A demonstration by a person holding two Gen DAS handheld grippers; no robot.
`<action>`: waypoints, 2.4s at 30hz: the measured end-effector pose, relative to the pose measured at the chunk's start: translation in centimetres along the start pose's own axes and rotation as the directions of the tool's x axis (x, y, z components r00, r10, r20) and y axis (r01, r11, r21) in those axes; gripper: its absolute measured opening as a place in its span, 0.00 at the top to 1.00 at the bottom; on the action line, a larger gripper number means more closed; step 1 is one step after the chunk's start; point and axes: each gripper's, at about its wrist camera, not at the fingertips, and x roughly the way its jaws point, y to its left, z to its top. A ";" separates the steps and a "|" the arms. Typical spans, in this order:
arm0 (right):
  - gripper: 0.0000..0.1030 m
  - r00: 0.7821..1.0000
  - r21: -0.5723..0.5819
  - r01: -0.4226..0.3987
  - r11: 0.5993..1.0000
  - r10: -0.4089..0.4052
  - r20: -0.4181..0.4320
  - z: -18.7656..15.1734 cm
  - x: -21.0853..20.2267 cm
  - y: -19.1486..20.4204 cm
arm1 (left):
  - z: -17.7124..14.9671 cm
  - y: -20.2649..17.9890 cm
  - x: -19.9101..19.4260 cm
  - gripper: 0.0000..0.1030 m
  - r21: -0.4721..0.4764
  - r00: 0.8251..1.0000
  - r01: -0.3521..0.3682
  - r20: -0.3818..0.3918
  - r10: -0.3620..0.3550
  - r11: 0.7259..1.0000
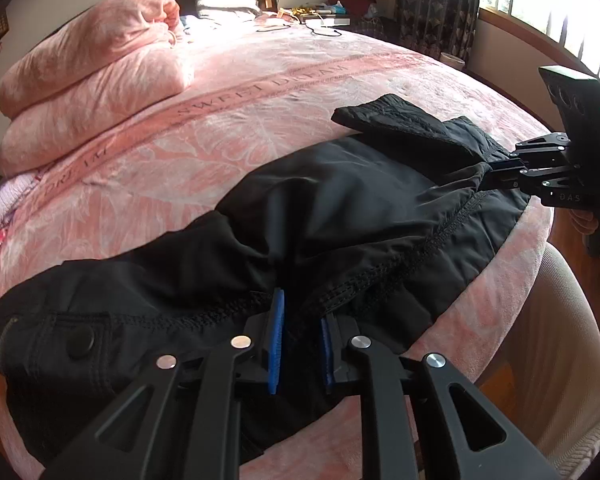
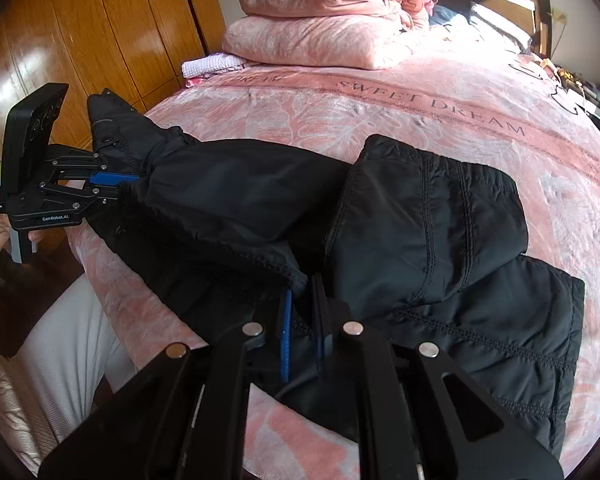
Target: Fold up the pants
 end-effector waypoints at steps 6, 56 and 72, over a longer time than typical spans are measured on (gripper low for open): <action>0.86 0.993 0.031 0.018 0.999 -0.014 -0.114 -2.3 2.0 0.3 | -3.5 -0.1 3.1 0.84 -0.143 0.996 0.064 -0.055 -0.073 0.988; 0.68 0.862 0.615 0.453 0.646 -0.494 -0.116 -5.0 -7.4 -9.8 | 0.4 4.0 7.1 0.29 -0.407 0.972 -0.233 -0.118 0.202 0.883; 0.88 0.962 0.795 0.193 0.576 -0.271 -0.037 -11.7 -8.9 -14.8 | 0.0 2.1 4.5 0.29 -0.433 0.987 -0.160 -0.101 0.128 0.887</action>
